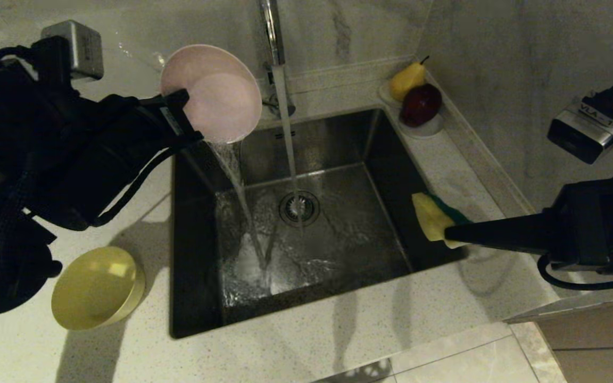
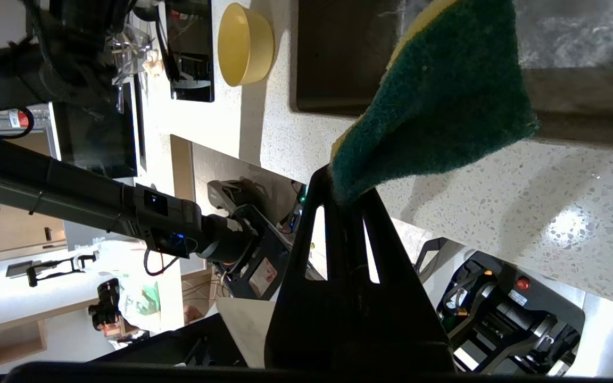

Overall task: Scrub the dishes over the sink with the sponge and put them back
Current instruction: Wash the bowl, then wipe the bowl

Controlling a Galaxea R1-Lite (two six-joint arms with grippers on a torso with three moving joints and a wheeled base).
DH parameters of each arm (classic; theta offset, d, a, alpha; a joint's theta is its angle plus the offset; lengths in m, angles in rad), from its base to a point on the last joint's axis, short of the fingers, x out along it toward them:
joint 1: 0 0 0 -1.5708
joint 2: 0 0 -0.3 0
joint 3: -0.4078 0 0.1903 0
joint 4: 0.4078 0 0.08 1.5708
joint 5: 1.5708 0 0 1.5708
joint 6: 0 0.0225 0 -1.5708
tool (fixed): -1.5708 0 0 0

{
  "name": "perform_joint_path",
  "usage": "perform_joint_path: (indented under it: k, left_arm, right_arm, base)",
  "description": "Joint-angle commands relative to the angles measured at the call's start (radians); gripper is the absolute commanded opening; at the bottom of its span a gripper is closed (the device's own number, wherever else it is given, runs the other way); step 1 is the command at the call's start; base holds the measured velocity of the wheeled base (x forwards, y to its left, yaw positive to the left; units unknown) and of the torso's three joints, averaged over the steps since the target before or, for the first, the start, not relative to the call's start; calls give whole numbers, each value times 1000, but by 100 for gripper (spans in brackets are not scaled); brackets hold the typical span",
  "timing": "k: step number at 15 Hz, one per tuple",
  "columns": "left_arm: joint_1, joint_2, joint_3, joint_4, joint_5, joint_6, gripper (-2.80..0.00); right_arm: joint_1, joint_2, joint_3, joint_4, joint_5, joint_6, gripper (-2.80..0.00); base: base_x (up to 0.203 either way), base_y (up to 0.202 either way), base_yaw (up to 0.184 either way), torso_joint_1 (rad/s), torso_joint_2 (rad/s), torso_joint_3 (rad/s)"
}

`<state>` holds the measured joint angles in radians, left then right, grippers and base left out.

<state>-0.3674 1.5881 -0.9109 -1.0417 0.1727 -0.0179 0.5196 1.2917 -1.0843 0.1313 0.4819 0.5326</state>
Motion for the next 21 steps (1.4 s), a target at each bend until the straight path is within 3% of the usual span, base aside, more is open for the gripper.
perform_joint_path:
  k: [1, 7, 11, 12, 14, 17, 19, 21]
  left_arm:
    - [1, -5, 52, -154, -22, 34, -280]
    - [1, -43, 107, -231, -54, 36, -280]
    - [1, -91, 117, -59, -49, 34, -280]
    - [0, -133, 108, 90, -46, 21, -280]
    - [-4, -223, 58, 517, -48, -32, -280]
    - [-57, -300, -99, 1057, -52, -111, -280]
    - [-159, -305, -191, 1241, -51, -226, -280]
    - [-244, -269, -203, 1274, -32, -265, -280]
  right_arm:
    - [1, 8, 1, 1, 3, 3, -280]
    - [2, 5, 1, 1, 3, 3, -280]
    - [11, -15, -31, 3, 23, 3, -280]
    - [20, -23, -53, 8, 47, 4, -280]
    - [53, -16, -102, 13, 73, 6, -280]
    - [148, 18, -190, 22, 73, 10, -280]
    - [184, 61, -248, 44, 71, 12, -280]
    - [220, 102, -290, 52, 69, 11, -280]
  base:
    - [0, 0, 0, 0, 0, 0]
    - [0, 0, 0, 0, 0, 0]
    - [0, 0, 0, 0, 0, 0]
    - [0, 0, 0, 0, 0, 0]
    - [0, 0, 0, 0, 0, 0]
    - [0, 0, 0, 0, 0, 0]
    - [0, 0, 0, 0, 0, 0]
    - [0, 0, 0, 0, 0, 0]
